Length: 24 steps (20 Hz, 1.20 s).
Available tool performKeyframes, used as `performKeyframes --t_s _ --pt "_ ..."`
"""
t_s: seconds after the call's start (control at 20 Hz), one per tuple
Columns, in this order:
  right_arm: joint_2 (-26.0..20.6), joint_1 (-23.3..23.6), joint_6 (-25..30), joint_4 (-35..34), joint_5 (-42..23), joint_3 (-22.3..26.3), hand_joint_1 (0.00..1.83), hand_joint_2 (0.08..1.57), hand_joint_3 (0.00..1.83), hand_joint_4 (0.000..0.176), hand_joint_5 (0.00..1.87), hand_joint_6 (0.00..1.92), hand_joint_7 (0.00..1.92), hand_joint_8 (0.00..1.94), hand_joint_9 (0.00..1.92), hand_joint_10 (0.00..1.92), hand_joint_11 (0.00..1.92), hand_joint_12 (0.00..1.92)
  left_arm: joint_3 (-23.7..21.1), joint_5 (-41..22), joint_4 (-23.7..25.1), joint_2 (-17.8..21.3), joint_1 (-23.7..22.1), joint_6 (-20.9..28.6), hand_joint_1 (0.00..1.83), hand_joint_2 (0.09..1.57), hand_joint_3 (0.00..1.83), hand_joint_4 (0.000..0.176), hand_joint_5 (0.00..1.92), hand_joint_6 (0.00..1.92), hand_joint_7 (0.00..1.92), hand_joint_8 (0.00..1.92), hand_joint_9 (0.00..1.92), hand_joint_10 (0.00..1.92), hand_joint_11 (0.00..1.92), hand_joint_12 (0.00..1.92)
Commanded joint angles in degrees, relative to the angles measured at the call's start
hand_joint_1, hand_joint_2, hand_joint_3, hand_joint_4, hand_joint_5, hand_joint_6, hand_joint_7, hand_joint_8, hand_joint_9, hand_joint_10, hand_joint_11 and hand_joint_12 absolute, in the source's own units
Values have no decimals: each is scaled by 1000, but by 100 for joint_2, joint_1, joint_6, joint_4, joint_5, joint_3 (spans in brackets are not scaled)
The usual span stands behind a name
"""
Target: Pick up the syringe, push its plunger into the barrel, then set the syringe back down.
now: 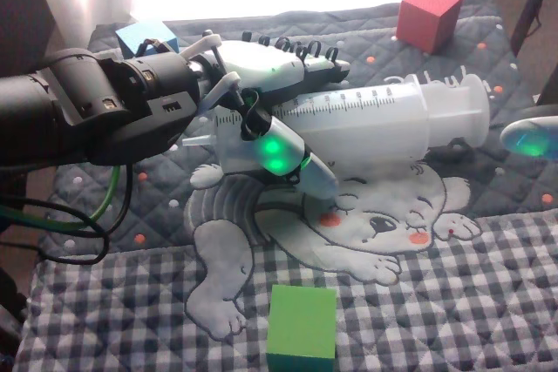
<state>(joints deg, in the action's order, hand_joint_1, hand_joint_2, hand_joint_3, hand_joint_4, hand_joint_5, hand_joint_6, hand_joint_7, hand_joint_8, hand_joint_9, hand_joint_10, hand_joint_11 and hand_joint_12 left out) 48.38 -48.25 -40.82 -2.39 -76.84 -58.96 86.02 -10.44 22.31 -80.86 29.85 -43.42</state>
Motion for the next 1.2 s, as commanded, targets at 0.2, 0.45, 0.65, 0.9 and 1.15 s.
performKeyframes --t_s 0.2,0.45,0.65,0.9,1.15 --pt "-17 88 22 -100 -704 -32 0 959 14 0 145 0 182 0 148 3 120 63 42 -390 -94 -25 24 33 942 903 0 0 384 2 466 3 575 11 321 707" --pt "-15 88 22 -99 -704 -32 0 908 0 0 182 11 213 9 166 7 119 66 48 -420 -111 -24 34 51 1218 1058 3 0 601 12 736 13 943 37 663 925" --pt "-11 88 22 -97 -704 -33 0 887 0 0 189 9 218 8 172 7 142 77 50 -440 -115 -15 30 53 1335 1155 0 0 808 0 860 1149 1056 362 704 1308" --pt "-10 88 22 -94 -704 -34 0 894 0 0 179 3 206 1 164 1 124 68 87 -528 -245 19 29 54 1158 1247 3 7 707 1380 754 1442 846 1664 903 1764" --pt "13 88 22 -92 -704 -46 0 856 0 6 193 5 217 4 164 2 120 64 125 -620 -417 100 -4 56 1707 945 341 115 676 1921 852 1917 1155 1918 1250 1920"
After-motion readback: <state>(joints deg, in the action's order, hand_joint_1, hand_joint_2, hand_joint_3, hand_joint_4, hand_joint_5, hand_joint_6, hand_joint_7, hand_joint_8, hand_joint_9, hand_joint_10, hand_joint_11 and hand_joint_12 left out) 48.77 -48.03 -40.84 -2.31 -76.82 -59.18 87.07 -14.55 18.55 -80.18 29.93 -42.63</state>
